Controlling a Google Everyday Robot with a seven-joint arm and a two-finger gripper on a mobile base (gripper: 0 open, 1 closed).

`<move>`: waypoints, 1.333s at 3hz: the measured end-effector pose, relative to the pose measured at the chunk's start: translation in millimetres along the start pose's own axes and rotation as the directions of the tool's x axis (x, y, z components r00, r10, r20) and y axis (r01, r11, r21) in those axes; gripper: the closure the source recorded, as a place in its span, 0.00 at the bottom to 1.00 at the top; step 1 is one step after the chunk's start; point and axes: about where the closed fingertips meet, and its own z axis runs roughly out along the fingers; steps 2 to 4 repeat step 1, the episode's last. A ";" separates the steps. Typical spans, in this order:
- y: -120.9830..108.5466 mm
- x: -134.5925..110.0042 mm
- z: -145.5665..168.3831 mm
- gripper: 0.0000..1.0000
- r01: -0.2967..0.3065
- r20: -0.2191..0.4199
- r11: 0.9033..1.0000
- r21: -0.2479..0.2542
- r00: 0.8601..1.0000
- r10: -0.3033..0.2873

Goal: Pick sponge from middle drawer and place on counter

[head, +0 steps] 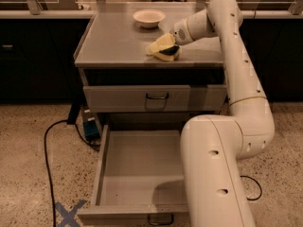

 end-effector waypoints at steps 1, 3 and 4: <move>0.0 0.0 0.0 0.00 0.000 0.000 1.000 0.000 1.000 0.000; 0.0 0.0 0.0 0.00 0.000 0.000 1.000 0.000 1.000 0.000; 0.0 0.0 0.0 0.00 0.000 0.000 1.000 0.000 1.000 0.000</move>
Offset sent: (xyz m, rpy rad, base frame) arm 0.0000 0.0000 0.0000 0.0000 0.0000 0.0000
